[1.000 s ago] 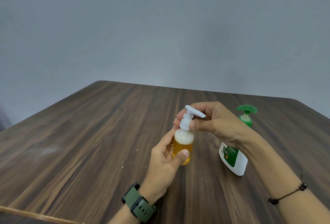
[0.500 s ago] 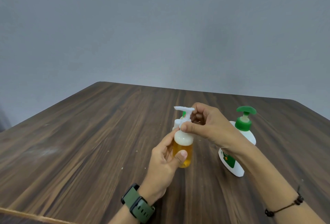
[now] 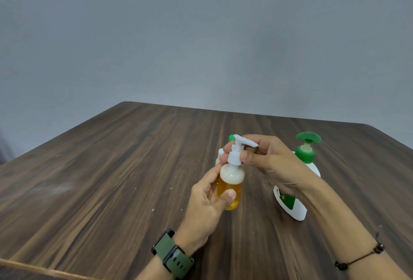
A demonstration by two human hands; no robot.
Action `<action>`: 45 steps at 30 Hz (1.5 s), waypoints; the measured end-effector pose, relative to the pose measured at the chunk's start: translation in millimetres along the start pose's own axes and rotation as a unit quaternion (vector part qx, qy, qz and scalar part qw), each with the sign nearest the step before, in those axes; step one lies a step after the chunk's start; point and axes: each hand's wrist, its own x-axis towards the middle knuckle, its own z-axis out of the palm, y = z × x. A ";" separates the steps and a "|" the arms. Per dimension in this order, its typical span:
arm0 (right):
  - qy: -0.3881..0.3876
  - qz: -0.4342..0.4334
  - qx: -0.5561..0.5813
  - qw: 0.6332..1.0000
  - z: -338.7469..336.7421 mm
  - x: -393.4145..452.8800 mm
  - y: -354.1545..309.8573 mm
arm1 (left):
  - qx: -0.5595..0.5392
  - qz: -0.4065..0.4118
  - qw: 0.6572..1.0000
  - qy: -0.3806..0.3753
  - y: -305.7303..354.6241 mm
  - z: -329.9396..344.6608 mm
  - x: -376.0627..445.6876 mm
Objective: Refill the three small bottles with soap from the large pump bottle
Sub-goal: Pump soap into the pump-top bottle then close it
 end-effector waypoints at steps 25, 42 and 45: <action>0.038 -0.002 -0.043 0.998 15.3 -4.1 -1.5 | -0.024 -0.003 1.000 0.015 -3.7 -4.5 3.1; 0.052 -0.017 0.007 0.998 17.6 -4.6 9.1 | -0.012 -0.001 1.000 0.010 -4.4 -3.3 2.7; 0.082 -0.014 -0.039 0.996 18.7 -0.8 10.0 | -0.017 0.003 1.000 0.013 -4.6 -3.8 2.9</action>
